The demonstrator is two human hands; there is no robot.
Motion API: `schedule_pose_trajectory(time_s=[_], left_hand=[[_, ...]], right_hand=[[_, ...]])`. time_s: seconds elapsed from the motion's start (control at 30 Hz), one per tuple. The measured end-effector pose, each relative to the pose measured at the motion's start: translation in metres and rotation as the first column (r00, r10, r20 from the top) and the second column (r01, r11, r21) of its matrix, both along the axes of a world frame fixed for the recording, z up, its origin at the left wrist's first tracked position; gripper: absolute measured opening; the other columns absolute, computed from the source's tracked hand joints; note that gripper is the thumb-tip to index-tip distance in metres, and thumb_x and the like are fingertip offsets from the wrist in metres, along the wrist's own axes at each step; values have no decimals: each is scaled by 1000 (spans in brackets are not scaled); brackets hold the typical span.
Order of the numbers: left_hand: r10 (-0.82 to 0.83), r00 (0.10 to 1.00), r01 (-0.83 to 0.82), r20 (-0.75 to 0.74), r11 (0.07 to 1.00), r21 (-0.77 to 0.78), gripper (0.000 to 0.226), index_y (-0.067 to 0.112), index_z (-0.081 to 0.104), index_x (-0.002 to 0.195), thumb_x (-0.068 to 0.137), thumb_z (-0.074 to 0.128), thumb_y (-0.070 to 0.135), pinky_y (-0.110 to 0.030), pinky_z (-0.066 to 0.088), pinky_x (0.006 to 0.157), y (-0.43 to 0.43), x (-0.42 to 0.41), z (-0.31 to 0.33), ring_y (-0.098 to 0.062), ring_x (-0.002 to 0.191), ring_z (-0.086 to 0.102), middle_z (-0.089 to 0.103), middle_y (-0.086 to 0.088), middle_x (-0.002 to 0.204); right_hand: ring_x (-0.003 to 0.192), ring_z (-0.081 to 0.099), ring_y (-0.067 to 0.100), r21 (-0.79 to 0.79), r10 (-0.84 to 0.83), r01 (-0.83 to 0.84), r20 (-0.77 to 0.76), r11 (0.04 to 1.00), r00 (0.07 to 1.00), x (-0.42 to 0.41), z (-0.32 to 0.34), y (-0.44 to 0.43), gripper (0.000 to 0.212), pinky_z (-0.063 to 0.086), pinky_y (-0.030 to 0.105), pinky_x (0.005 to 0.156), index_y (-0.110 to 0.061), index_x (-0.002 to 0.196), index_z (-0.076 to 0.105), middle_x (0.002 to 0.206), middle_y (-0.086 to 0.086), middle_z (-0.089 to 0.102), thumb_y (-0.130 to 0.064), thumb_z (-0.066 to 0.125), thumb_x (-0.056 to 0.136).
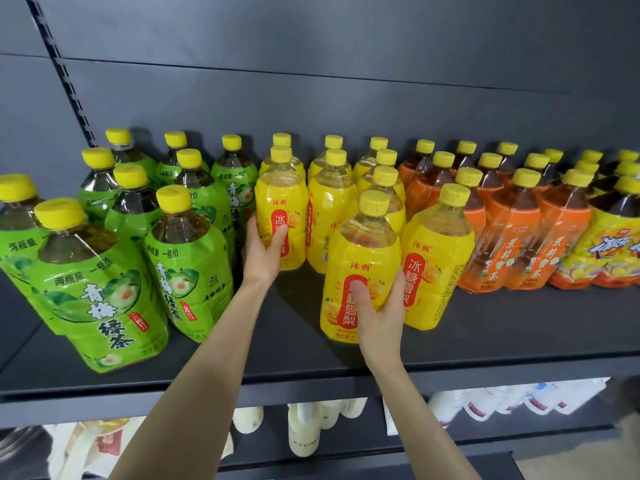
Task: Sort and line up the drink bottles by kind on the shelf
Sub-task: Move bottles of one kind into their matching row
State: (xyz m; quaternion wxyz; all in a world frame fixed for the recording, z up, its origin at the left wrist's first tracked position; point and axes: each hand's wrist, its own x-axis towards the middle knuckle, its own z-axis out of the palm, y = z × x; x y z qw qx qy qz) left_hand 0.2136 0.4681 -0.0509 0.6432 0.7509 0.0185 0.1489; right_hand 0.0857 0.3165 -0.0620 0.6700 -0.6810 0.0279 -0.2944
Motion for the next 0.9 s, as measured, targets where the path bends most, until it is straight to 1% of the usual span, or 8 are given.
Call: schedule_pose_trajectory(time_s=[0.17,0.33,0.47,0.57,0.7,0.77,0.83,0.9], left_hand=[[5,1000,-5,-12,1000,15,71,22,31,145,87,58,51,-51,44,102,3,8,-4,-24,123,50,52,-4,135],[13,1000,-12,-22,1000,24,71,23,33,142,85,59,54,-51,45,100,4,9,-5,-25,122,51,54,-4,132],[33,999,-32,-37,999,36,84,27,34,141,73,54,71,-53,44,100,1,10,-7,-28,125,48,54,-1,131],[48,998,-47,-28,998,40,74,25,34,141,81,57,61,-54,44,100,-3,9,-7,-30,125,47,54,-2,131],[65,998,-63,-24,996,58,74,26,33,142,81,55,63,-53,44,99,-4,10,-7,-30,125,47,54,-2,132],[66,998,-65,-17,996,59,68,24,33,143,87,56,55,-51,44,100,-5,8,-5,-28,125,48,53,-4,133],[53,998,-52,-17,996,69,67,22,29,146,90,54,49,-50,43,102,-6,6,-3,-27,125,48,51,-6,136],[16,999,-14,-41,997,71,72,23,19,150,91,50,51,-50,39,106,-5,2,-2,-27,131,44,45,-6,143]], right_hand=[[122,53,11,2,-2,2,-7,1000,1000,1,-1,2,100,51,29,96,-31,142,32,136,-4,51,-82,60,62],[120,53,7,18,-5,5,-4,1000,1000,1,0,3,100,50,16,90,-32,141,32,135,-5,51,-84,60,59],[120,53,7,17,-1,1,3,1000,1000,2,-1,3,95,51,19,91,-37,139,31,135,-6,51,-83,60,61],[120,53,8,13,-3,3,8,1000,1000,2,-1,4,92,51,21,91,-39,138,31,135,-6,51,-83,60,62],[122,53,10,5,5,-5,16,1000,1000,1,1,3,92,51,26,94,-36,139,32,135,-5,52,-81,61,63],[121,54,10,0,11,-11,20,1000,1000,0,2,3,90,51,26,94,-37,138,33,134,-5,53,-80,61,64],[121,54,9,-3,12,-12,21,1000,1000,-1,2,3,90,51,26,94,-37,138,33,134,-6,53,-80,61,64],[121,53,10,-8,1,-1,15,1000,1000,-2,3,4,94,51,29,96,-35,140,33,135,-4,52,-81,60,63]])
